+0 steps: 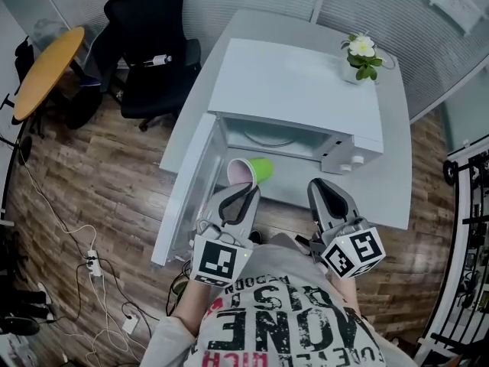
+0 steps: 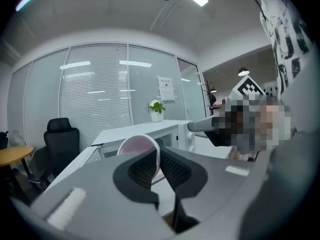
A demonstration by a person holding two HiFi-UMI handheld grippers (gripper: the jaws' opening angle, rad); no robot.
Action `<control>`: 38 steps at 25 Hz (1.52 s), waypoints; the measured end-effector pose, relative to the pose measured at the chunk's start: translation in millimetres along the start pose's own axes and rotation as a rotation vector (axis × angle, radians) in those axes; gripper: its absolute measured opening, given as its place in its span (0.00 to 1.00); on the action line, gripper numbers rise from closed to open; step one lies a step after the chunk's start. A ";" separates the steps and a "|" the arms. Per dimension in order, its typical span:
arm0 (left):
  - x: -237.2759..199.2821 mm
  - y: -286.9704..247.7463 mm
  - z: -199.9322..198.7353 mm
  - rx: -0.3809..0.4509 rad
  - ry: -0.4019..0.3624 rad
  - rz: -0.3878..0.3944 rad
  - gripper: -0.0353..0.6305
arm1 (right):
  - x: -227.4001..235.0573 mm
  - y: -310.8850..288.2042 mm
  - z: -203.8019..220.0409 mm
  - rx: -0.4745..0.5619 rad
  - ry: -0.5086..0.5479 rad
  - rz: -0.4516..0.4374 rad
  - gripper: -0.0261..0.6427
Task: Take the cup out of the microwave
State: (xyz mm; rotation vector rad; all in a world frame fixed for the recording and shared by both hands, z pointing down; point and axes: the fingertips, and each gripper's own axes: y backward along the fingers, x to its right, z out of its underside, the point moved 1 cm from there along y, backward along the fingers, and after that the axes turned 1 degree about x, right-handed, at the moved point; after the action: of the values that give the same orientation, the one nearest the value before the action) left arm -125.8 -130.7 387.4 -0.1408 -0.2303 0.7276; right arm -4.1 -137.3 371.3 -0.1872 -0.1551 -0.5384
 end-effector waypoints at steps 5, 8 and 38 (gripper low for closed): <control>-6.6 5.7 -6.7 0.061 0.084 -0.041 0.10 | -3.3 -4.2 -3.8 -0.009 0.023 0.004 0.09; -9.4 6.2 -2.2 0.066 0.130 -0.047 0.10 | -2.4 -6.4 -6.4 -0.006 0.029 0.012 0.09; -21.3 -12.9 4.7 0.118 0.190 -0.071 0.10 | 17.1 -5.8 -4.2 -0.013 0.037 0.052 0.09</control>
State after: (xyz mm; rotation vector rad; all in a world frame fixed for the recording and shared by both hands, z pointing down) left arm -134.1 -154.4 391.2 -0.0884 -0.0109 0.6512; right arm 7.8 -151.5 371.4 -0.1932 -0.1106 -0.4906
